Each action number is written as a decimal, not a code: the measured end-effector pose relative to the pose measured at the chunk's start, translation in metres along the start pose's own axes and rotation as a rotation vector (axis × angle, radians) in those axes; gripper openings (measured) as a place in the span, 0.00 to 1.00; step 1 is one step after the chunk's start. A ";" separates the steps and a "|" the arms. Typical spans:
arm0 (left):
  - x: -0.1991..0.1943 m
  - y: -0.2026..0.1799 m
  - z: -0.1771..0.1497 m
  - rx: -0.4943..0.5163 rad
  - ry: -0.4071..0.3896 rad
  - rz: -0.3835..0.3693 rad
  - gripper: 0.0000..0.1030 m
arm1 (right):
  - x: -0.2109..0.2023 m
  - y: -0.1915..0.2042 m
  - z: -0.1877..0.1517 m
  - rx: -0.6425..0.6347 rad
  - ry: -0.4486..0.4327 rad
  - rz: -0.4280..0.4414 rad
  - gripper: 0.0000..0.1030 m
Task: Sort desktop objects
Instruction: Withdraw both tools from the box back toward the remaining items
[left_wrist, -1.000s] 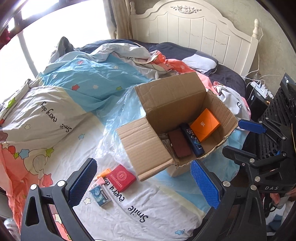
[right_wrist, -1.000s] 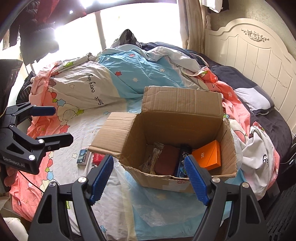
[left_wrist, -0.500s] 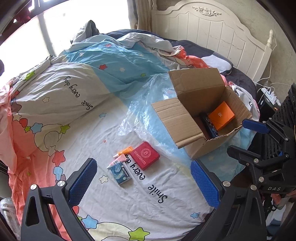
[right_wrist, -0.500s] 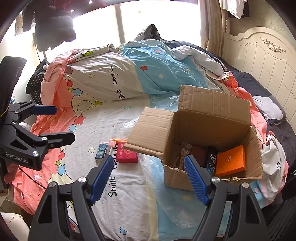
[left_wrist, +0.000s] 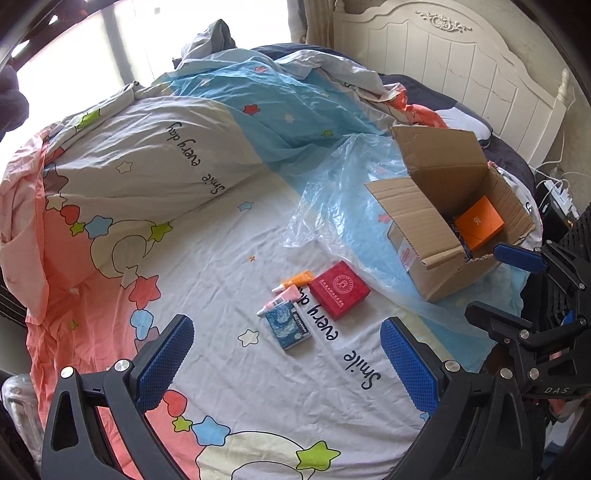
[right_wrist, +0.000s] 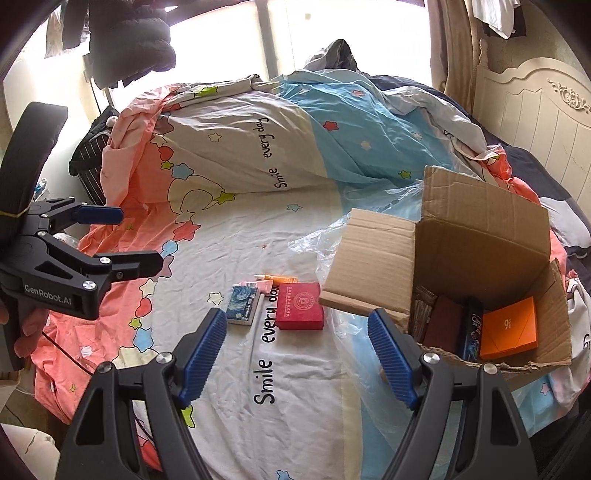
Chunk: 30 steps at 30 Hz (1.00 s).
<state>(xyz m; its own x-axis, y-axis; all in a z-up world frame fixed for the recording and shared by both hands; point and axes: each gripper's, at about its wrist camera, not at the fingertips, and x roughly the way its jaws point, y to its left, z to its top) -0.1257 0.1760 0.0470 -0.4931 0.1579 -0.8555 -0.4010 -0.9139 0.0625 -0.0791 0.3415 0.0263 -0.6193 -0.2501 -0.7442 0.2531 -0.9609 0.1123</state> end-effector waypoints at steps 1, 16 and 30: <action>0.003 0.004 -0.002 -0.007 0.004 -0.002 1.00 | 0.004 0.004 -0.001 0.003 0.002 0.008 0.74; 0.057 0.039 -0.026 -0.051 0.085 -0.044 1.00 | 0.072 0.030 -0.007 -0.060 0.091 0.098 0.74; 0.130 0.035 -0.038 -0.062 0.151 -0.051 1.00 | 0.133 0.012 -0.012 -0.056 0.141 0.087 0.74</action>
<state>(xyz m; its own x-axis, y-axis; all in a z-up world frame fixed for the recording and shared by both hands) -0.1741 0.1502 -0.0815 -0.3496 0.1512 -0.9246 -0.3719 -0.9282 -0.0112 -0.1498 0.2976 -0.0790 -0.4836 -0.3096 -0.8187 0.3445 -0.9272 0.1471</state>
